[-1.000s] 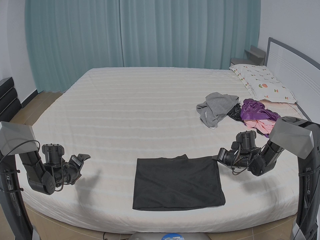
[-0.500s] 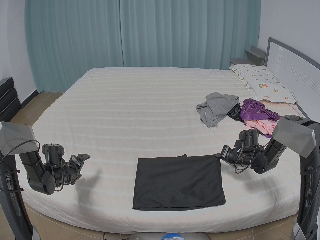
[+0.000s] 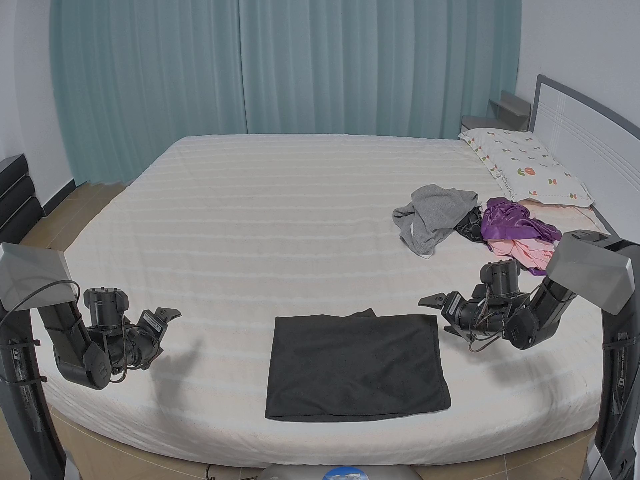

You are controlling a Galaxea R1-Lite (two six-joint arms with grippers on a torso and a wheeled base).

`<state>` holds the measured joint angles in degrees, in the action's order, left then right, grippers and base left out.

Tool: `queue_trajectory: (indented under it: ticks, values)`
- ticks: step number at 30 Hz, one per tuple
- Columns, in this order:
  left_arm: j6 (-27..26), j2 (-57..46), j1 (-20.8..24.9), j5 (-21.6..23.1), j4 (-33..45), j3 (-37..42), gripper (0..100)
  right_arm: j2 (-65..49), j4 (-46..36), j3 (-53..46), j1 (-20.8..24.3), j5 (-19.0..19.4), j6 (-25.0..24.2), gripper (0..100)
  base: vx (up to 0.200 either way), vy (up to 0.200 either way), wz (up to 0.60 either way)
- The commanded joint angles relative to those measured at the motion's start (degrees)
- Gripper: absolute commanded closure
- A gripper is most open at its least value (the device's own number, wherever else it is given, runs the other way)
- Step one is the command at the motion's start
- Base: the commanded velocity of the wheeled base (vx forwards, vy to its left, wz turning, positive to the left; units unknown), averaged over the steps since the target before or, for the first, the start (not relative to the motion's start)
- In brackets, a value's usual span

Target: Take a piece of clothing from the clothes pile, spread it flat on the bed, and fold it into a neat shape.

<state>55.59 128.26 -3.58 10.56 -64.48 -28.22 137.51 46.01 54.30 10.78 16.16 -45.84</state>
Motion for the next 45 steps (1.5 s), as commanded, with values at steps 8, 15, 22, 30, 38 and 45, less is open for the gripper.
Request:
queue_trajectory:
  ticks: [8,15,22,30,38,45]
  values:
    - [0.0,-0.5,1.0,-0.2,-0.1,1.3,0,-7.0,1.0,-8.3,-4.4,-0.3,-6.2,0,-0.075,0.0,0.0]
    - [0.2,-0.3,2.1,-2.1,-0.1,1.2,0,-6.6,3.7,-9.2,-5.2,0.4,-12.2,0,-0.171,0.0,0.0]
    - [0.4,0.0,2.4,-2.2,-0.1,0.4,0,-5.9,6.0,-9.5,-5.3,1.9,-12.2,0,0.0,0.0,0.0]
    - [0.5,0.0,3.8,-2.3,0.0,0.3,0,-5.9,6.0,-9.8,-5.2,1.9,-12.1,0,0.0,-0.175,0.0]
    - [0.5,0.0,4.6,-2.5,0.0,0.3,0,-5.8,6.0,-9.9,-5.0,1.8,-11.9,0,0.0,-0.2,0.0]
    - [0.4,0.2,6.2,-2.5,0.1,-0.6,0,-5.7,6.5,-10.2,-4.8,1.8,-11.7,0,0.0,-0.2,0.0]
